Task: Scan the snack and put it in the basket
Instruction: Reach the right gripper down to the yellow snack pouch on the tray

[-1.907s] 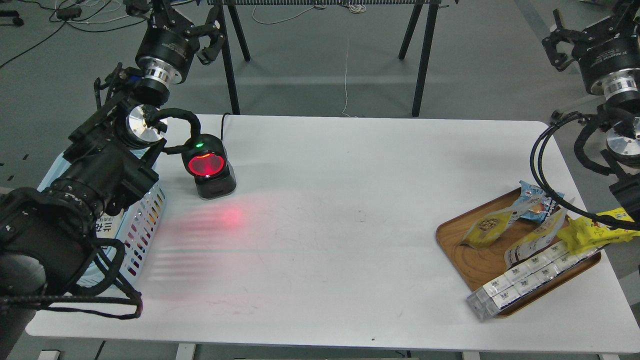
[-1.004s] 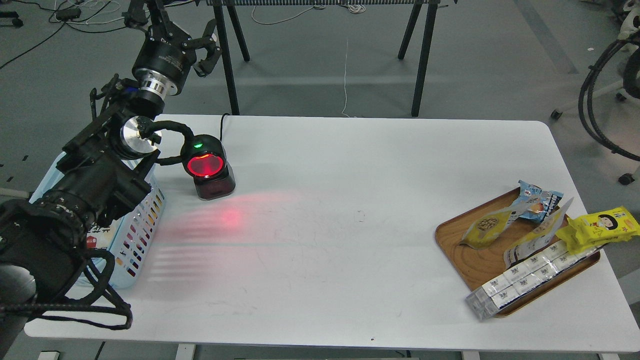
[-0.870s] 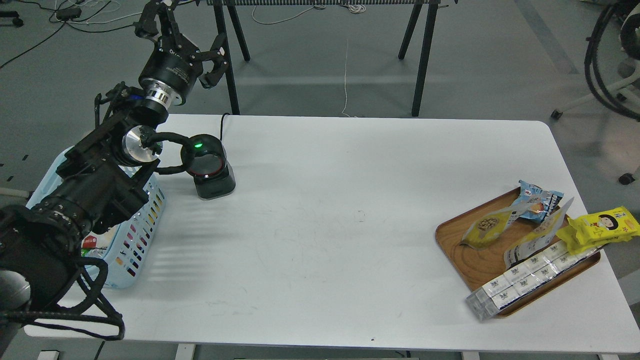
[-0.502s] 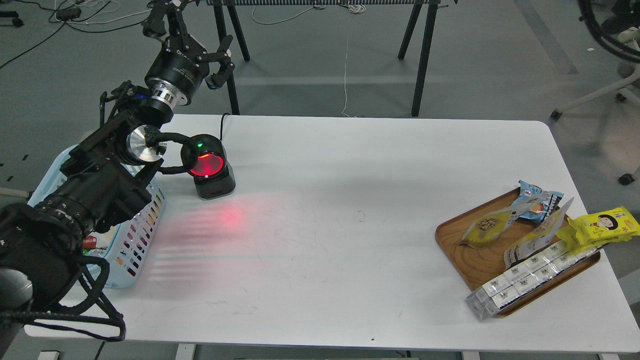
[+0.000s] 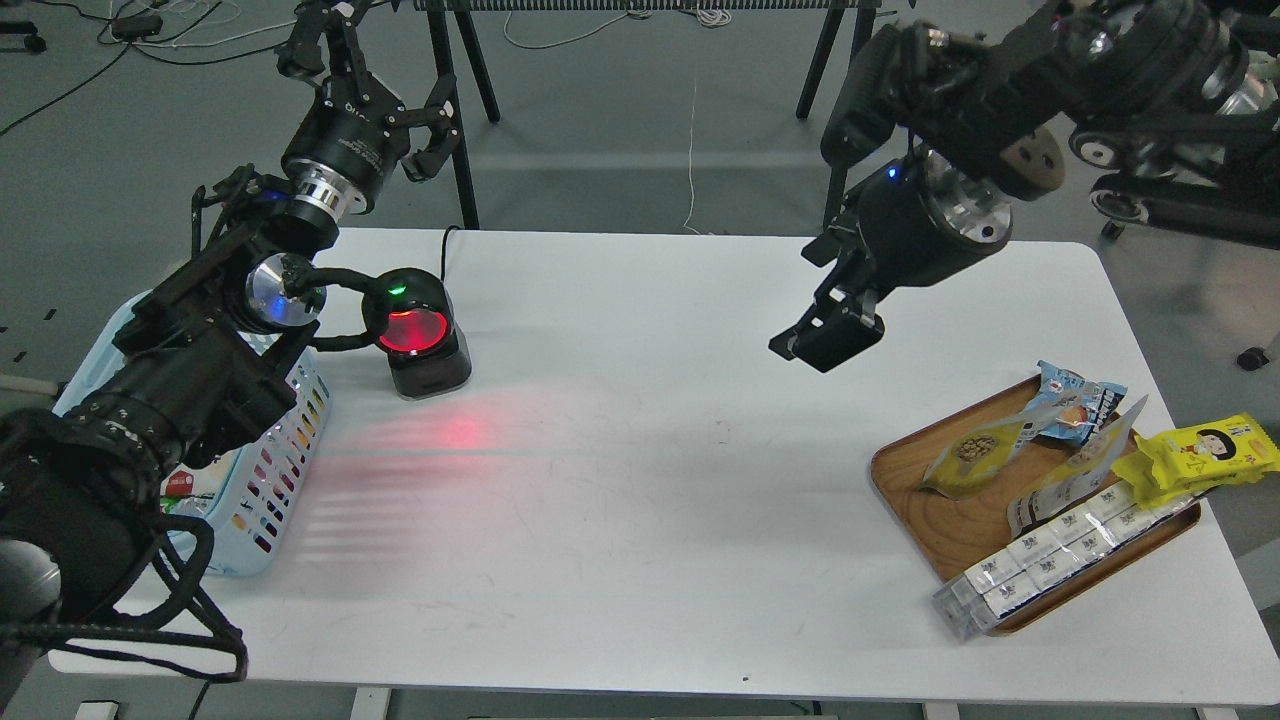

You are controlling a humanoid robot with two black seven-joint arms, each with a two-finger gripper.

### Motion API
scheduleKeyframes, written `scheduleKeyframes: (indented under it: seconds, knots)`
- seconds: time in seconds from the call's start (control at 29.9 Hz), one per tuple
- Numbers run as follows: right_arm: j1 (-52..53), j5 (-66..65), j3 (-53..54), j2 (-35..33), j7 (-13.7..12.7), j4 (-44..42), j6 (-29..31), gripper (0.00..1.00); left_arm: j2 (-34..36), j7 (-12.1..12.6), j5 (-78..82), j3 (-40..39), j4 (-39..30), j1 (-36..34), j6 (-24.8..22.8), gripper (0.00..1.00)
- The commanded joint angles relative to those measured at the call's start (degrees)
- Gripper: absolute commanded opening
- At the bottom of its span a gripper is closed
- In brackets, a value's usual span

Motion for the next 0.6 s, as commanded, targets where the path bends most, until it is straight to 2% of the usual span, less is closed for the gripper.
scheduleKeyframes:
  seconds: [0.0,0.27,0.43,0.57]
  knots:
    - [0.28,-6.98,-4.15,1.34,-0.01,2.39,-2.36,0.95,-0.18,-0.13,-0.04,-0.07,0.00,0.04,0.00,1.00]
    - [-0.59,-19.47,-15.23,0.73,-0.01,4.59,-8.78,0.90,-0.36,-0.14,-0.04,-0.07,0.00,0.12,0.00,0.99]
    - [-1.91,-22.11,-17.52,-0.93,-0.01,4.59,-9.14,0.88,-0.10,0.04,-0.04,-0.07,0.00,0.04,0.00,0.99]
    - [-4.19,-24.48,-17.61,-2.43,-0.01,4.24,-9.05,0.75,0.17,0.13,-0.04,-0.07,0.00,0.12,0.00,0.99]
